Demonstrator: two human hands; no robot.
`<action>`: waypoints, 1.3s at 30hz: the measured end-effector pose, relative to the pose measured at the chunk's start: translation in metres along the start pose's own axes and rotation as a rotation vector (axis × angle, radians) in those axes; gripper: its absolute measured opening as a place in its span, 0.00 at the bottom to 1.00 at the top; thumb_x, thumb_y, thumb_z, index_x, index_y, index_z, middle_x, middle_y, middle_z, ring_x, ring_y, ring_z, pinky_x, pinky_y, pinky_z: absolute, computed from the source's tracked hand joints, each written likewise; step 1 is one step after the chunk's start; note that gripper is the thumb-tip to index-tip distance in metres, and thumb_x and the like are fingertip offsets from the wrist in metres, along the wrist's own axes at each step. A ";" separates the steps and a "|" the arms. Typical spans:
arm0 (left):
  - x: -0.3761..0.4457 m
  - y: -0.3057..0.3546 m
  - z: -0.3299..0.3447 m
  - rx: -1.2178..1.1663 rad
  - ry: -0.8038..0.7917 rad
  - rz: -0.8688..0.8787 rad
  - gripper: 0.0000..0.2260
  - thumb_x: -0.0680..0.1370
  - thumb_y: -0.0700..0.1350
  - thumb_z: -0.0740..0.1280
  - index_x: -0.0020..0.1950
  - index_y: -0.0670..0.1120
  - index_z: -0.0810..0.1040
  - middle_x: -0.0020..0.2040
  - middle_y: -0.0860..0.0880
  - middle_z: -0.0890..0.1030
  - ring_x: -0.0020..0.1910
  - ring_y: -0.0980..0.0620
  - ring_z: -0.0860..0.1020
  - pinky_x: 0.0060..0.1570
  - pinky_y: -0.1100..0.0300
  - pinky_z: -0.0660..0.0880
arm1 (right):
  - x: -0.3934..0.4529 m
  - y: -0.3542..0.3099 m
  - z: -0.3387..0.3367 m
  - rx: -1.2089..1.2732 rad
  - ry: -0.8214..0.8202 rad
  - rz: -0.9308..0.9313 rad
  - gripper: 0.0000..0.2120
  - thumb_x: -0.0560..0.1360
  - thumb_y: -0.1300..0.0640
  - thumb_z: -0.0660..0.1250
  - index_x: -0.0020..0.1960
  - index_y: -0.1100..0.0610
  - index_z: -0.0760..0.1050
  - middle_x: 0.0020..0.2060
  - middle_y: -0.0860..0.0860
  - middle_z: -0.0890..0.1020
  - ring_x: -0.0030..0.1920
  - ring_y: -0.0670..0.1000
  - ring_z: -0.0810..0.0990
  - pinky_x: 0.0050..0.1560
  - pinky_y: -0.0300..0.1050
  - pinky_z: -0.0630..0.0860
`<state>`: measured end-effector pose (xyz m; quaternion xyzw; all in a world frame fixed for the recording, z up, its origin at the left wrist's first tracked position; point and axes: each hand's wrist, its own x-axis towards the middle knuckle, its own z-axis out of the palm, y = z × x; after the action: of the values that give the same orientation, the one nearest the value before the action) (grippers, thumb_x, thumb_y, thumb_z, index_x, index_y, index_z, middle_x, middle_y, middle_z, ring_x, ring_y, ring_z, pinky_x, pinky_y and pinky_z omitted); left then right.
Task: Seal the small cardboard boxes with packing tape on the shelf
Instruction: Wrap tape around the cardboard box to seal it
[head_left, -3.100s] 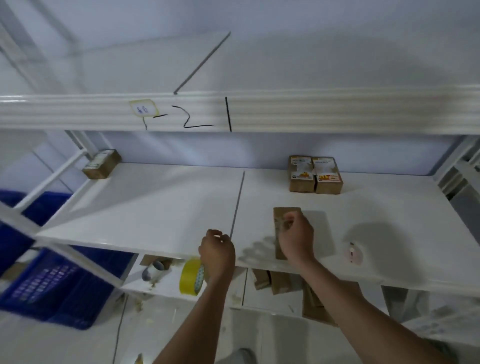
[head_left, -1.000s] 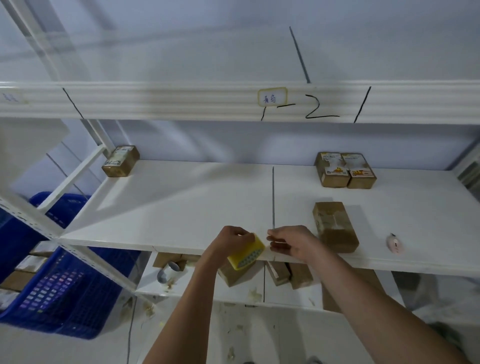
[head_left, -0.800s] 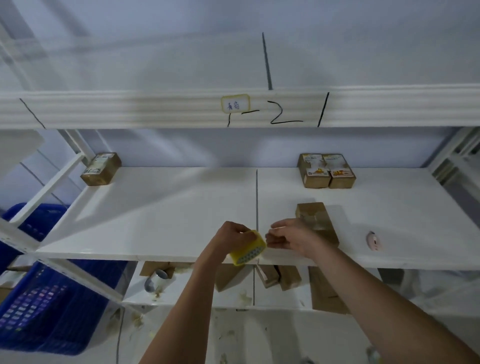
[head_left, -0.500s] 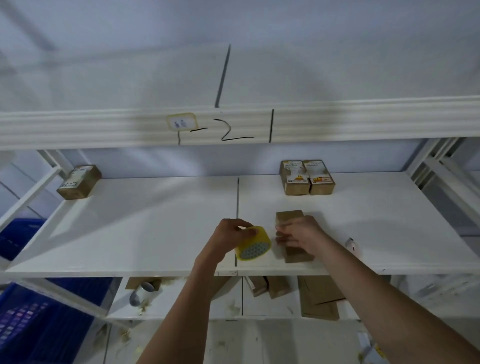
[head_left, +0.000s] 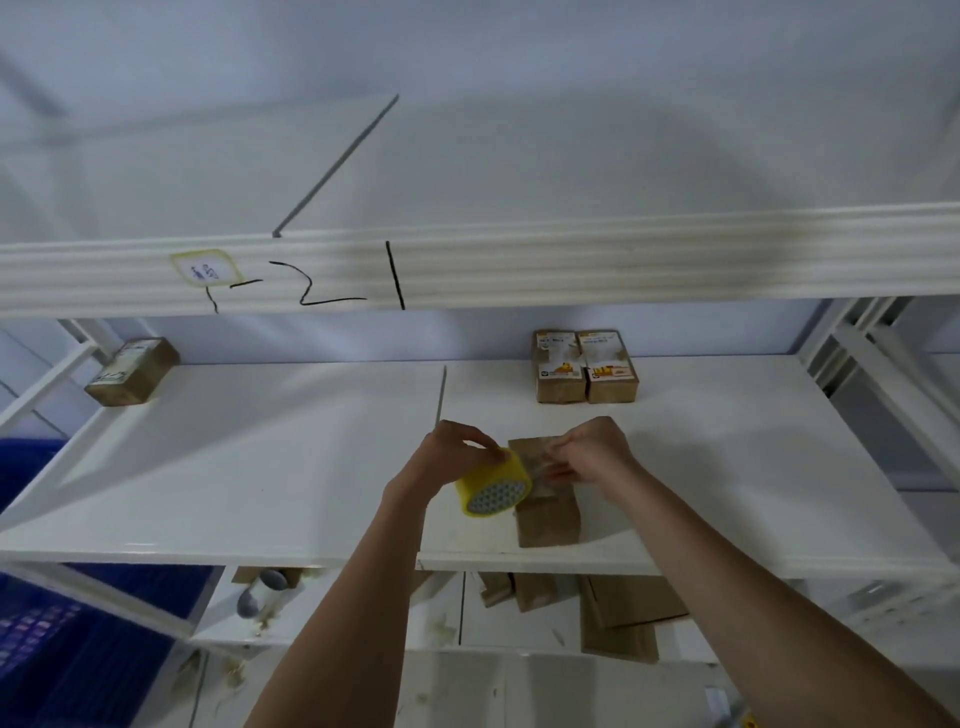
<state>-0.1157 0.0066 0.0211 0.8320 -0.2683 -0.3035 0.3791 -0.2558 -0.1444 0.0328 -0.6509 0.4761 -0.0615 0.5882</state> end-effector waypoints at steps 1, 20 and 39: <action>0.001 0.002 0.002 0.060 0.011 0.012 0.04 0.71 0.53 0.77 0.42 0.55 0.86 0.51 0.48 0.83 0.50 0.47 0.81 0.46 0.57 0.79 | -0.001 -0.001 -0.003 0.024 -0.012 0.001 0.07 0.71 0.67 0.77 0.44 0.69 0.81 0.39 0.63 0.86 0.36 0.59 0.87 0.42 0.56 0.85; 0.030 -0.017 -0.029 -0.028 -0.225 -0.021 0.13 0.75 0.52 0.74 0.36 0.44 0.82 0.34 0.50 0.76 0.39 0.52 0.75 0.41 0.62 0.70 | 0.014 -0.007 -0.018 0.161 -0.056 0.152 0.11 0.73 0.66 0.75 0.52 0.70 0.79 0.43 0.63 0.85 0.43 0.58 0.87 0.44 0.50 0.84; 0.051 -0.037 -0.002 0.467 -0.241 -0.054 0.26 0.65 0.72 0.72 0.38 0.49 0.74 0.35 0.52 0.78 0.33 0.56 0.79 0.35 0.62 0.74 | 0.004 0.018 -0.026 0.120 0.025 0.203 0.12 0.76 0.63 0.73 0.57 0.68 0.79 0.49 0.61 0.85 0.47 0.57 0.86 0.42 0.47 0.83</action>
<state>-0.0720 -0.0060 -0.0226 0.8618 -0.3519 -0.3400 0.1338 -0.2800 -0.1625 0.0239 -0.5621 0.5424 -0.0379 0.6233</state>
